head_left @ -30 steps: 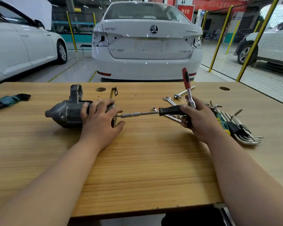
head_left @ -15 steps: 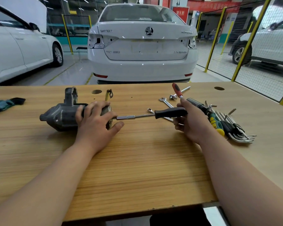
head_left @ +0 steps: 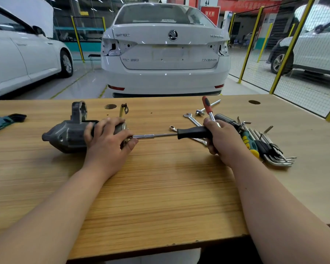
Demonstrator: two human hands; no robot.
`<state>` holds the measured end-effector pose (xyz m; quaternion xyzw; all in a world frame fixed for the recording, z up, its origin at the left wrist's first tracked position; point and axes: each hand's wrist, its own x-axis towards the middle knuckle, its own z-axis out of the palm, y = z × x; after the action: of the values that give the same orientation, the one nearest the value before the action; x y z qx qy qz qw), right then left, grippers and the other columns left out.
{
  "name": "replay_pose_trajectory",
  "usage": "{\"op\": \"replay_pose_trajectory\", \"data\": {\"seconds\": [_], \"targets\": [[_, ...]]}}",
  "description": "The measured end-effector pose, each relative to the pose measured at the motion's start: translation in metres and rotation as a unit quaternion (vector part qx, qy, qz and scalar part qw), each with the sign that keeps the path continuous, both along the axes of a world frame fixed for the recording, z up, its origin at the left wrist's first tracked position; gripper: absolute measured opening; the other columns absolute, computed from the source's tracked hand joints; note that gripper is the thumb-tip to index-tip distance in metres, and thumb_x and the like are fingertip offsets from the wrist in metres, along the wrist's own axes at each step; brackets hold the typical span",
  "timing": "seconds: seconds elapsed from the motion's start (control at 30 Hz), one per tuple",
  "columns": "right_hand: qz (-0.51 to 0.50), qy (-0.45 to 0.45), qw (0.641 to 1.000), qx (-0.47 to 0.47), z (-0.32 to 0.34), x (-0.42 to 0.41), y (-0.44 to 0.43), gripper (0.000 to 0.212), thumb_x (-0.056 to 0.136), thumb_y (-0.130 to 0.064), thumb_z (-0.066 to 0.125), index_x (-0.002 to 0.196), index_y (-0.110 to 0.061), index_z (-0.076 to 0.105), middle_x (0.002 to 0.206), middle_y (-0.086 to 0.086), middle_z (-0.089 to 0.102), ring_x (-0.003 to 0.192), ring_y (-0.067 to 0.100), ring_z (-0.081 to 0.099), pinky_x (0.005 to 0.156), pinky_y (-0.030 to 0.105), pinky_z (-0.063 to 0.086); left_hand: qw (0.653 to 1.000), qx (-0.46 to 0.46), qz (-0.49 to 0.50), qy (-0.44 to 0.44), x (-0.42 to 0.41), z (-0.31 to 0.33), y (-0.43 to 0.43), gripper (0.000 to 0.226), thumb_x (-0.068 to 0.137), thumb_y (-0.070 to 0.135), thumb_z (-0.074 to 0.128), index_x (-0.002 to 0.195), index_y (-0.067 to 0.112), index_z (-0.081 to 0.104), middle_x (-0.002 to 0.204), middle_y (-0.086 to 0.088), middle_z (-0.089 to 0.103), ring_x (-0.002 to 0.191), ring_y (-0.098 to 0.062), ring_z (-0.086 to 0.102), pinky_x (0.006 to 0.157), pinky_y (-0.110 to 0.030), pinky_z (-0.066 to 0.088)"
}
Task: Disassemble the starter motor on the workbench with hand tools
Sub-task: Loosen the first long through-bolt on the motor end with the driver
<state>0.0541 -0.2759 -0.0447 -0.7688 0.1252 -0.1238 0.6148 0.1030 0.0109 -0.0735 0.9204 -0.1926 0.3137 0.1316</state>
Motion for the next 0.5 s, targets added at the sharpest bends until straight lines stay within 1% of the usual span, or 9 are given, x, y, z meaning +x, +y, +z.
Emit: {"op": "replay_pose_trajectory", "data": {"seconds": [0.1, 0.17, 0.23, 0.3, 0.4, 0.43, 0.5], "targets": [[0.006, 0.003, 1.000, 0.017, 0.0003, -0.0012, 0.0000, 0.025, 0.100, -0.043, 0.052, 0.099, -0.019, 0.061, 0.071, 0.003, 0.059, 0.057, 0.014, 0.054, 0.053, 0.030, 0.046, 1.000, 0.009, 0.007, 0.004, 0.0003, 0.0000, -0.0011, 0.045, 0.088, 0.058, 0.036, 0.106, 0.033, 0.068, 0.140, 0.001, 0.041, 0.135, -0.024, 0.020, 0.109, -0.037, -0.003], [0.022, 0.008, 0.998, 0.062, 0.0013, -0.0024, 0.0006, 0.015, 0.100, -0.035, 0.055, 0.101, -0.021, 0.060, 0.086, 0.005, 0.061, 0.065, 0.015, 0.055, 0.056, 0.029, 0.048, 1.000, 0.007, 0.006, 0.003, 0.0005, -0.0005, -0.0010, 0.048, 0.089, 0.060, 0.032, 0.104, 0.033, 0.068, 0.139, 0.000, 0.042, 0.134, -0.025, 0.022, 0.108, -0.038, -0.002], [0.043, 0.010, 0.991, 0.127, 0.0034, -0.0030, 0.0005, 0.005, 0.099, -0.021, 0.057, 0.102, -0.020, 0.060, 0.095, 0.006, 0.062, 0.068, 0.017, 0.056, 0.056, 0.028, 0.049, 1.000, 0.003, 0.007, 0.001, 0.0005, -0.0002, -0.0006, 0.050, 0.089, 0.060, 0.028, 0.103, 0.034, 0.068, 0.137, 0.000, 0.044, 0.133, -0.025, 0.024, 0.109, -0.040, 0.000], [0.063, 0.009, 0.980, 0.188, 0.0048, -0.0047, -0.0009, 0.012, 0.098, -0.010, 0.055, 0.104, -0.019, 0.061, 0.094, 0.008, 0.063, 0.071, 0.018, 0.057, 0.057, 0.028, 0.050, 1.000, 0.003, 0.010, 0.000, 0.0002, -0.0006, -0.0015, 0.051, 0.089, 0.061, 0.026, 0.102, 0.034, 0.068, 0.137, 0.000, 0.044, 0.133, -0.025, 0.024, 0.108, -0.039, 0.000], [0.078, -0.006, 0.960, 0.268, 0.0053, -0.0054, -0.0014, 0.026, 0.094, -0.002, 0.052, 0.108, -0.020, 0.065, 0.098, 0.010, 0.059, 0.078, 0.021, 0.058, 0.063, 0.031, 0.051, 1.000, 0.005, 0.012, -0.002, -0.0003, 0.0000, -0.0024, 0.051, 0.089, 0.061, 0.028, 0.102, 0.033, 0.069, 0.136, 0.000, 0.045, 0.132, -0.025, 0.024, 0.107, -0.037, -0.002], [0.073, -0.009, 0.955, 0.288, 0.0051, -0.0054, -0.0009, 0.027, 0.094, -0.003, 0.051, 0.108, -0.020, 0.066, 0.099, 0.011, 0.058, 0.080, 0.022, 0.058, 0.064, 0.031, 0.053, 1.000, 0.009, 0.012, -0.002, -0.0002, 0.0001, -0.0022, 0.050, 0.089, 0.060, 0.030, 0.103, 0.033, 0.070, 0.137, 0.000, 0.045, 0.132, -0.025, 0.023, 0.108, -0.037, -0.002], [0.052, -0.004, 0.948, 0.315, 0.0053, -0.0058, 0.0011, 0.022, 0.096, -0.011, 0.052, 0.110, -0.018, 0.067, 0.099, 0.012, 0.059, 0.081, 0.023, 0.060, 0.062, 0.031, 0.056, 1.000, 0.012, 0.012, 0.000, -0.0003, -0.0001, -0.0018, 0.047, 0.088, 0.058, 0.034, 0.105, 0.032, 0.070, 0.138, 0.000, 0.044, 0.133, -0.025, 0.022, 0.108, -0.039, -0.001]]}}
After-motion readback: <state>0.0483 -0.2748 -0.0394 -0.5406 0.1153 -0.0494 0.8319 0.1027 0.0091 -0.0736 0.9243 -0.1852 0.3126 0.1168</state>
